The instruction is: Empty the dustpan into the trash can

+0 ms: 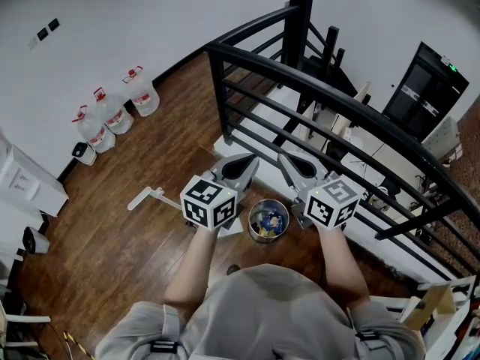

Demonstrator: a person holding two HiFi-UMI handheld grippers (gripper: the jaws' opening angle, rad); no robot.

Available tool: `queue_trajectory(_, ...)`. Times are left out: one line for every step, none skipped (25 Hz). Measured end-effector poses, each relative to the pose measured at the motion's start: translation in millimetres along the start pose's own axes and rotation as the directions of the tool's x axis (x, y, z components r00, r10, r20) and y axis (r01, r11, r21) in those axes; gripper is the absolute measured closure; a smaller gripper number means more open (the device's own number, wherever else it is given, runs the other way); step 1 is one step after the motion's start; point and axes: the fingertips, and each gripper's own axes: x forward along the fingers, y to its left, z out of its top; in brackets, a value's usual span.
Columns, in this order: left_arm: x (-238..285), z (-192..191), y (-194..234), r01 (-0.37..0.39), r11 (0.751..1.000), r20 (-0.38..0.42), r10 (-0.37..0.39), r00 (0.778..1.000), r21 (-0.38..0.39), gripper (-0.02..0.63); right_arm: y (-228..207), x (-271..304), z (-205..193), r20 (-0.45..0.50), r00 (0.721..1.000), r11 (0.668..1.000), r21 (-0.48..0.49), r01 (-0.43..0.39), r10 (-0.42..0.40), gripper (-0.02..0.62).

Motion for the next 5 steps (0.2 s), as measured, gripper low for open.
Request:
queue_trajectory(0.5,-0.5,-0.2,0.001,1.0,-0.002,-0.001,1.0,-0.001,0.6,0.0,0.2,-0.1,0.0,1.0,1.0,0.0,-0.001,0.001,0.597)
queue_trajectory(0.7,-0.9,-0.1,0.001,1.0,-0.004,-0.001,1.0,-0.002,0.6,0.2,0.5,-0.2,-0.001,1.0,1.0,0.001,-0.001,0.001,0.597)
queue_trajectory(0.8,-1.2,0.0,0.002,1.0,-0.006,-0.002,1.0,-0.003,0.6,0.4,0.8,-0.3,-0.001,1.0,1.0,0.001,-0.001,0.001,0.597)
queue_trajectory(0.8,-1.4,0.1,0.003,1.0,-0.008,-0.003,1.0,-0.004,0.6,0.7,0.9,-0.5,-0.002,1.0,1.0,0.002,-0.001,0.001,0.597)
queue_trajectory(0.9,-1.6,0.2,0.004,1.0,-0.009,-0.004,1.0,-0.005,0.6,1.0,1.0,-0.6,-0.002,1.0,1.0,0.003,-0.001,0.001,0.597)
